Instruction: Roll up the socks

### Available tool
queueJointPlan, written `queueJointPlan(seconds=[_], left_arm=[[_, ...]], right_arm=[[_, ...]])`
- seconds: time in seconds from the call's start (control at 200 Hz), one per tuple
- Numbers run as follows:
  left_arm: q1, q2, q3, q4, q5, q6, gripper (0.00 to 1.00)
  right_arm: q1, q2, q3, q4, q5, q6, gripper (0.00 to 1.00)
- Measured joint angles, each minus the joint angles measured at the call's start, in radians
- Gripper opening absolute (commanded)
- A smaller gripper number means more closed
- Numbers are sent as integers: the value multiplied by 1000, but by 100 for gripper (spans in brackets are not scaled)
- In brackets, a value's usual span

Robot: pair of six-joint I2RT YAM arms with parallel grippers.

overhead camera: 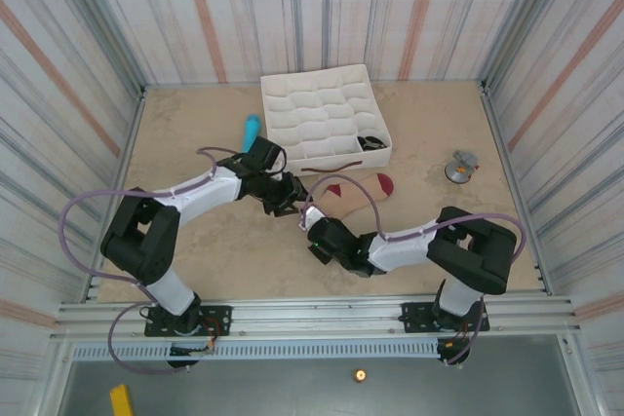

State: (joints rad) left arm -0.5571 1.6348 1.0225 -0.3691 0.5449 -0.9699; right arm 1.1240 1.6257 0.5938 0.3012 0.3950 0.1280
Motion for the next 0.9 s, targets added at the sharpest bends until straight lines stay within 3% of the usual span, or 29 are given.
queueJointPlan(seconds=[0.731, 0.897], left_arm=[[-16, -8, -31, 54, -14, 0, 51], [-50, 9, -18, 58, -16, 10, 51]], right_arm=[[-526, -157, -216, 163, -785, 362, 0], [-575, -107, -219, 216, -900, 420, 0]])
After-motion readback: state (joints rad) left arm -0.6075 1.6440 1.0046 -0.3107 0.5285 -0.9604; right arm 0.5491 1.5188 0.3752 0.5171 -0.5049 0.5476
